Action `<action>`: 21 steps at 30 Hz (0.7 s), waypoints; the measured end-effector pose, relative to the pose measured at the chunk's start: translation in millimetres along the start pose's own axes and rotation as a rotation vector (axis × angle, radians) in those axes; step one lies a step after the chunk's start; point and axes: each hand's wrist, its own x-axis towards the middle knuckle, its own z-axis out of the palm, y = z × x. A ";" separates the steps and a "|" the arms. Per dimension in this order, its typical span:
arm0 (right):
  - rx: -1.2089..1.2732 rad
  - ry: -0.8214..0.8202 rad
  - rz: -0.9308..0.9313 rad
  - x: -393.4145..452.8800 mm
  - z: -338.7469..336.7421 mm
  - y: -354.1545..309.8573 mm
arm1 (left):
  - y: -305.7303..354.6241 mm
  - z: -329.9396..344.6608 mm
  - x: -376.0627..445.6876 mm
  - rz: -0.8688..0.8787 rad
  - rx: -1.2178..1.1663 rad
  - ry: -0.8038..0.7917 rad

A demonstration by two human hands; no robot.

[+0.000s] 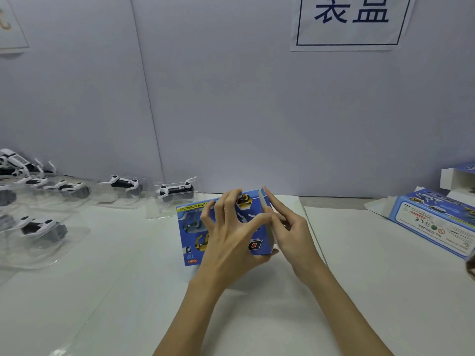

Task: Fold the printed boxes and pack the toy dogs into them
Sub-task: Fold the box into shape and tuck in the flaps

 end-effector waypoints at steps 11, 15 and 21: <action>-0.041 -0.156 0.042 1.4 -1.2 -11.1 | 5.9 -4.4 1.0 -0.057 -0.090 0.074; 0.052 -0.328 0.077 0.1 -19.2 -14.1 | 8.8 -8.8 3.5 -0.076 -0.066 0.079; 0.007 -0.399 0.127 -0.1 -34.9 -19.6 | 6.0 -17.1 7.5 -0.123 -0.096 0.058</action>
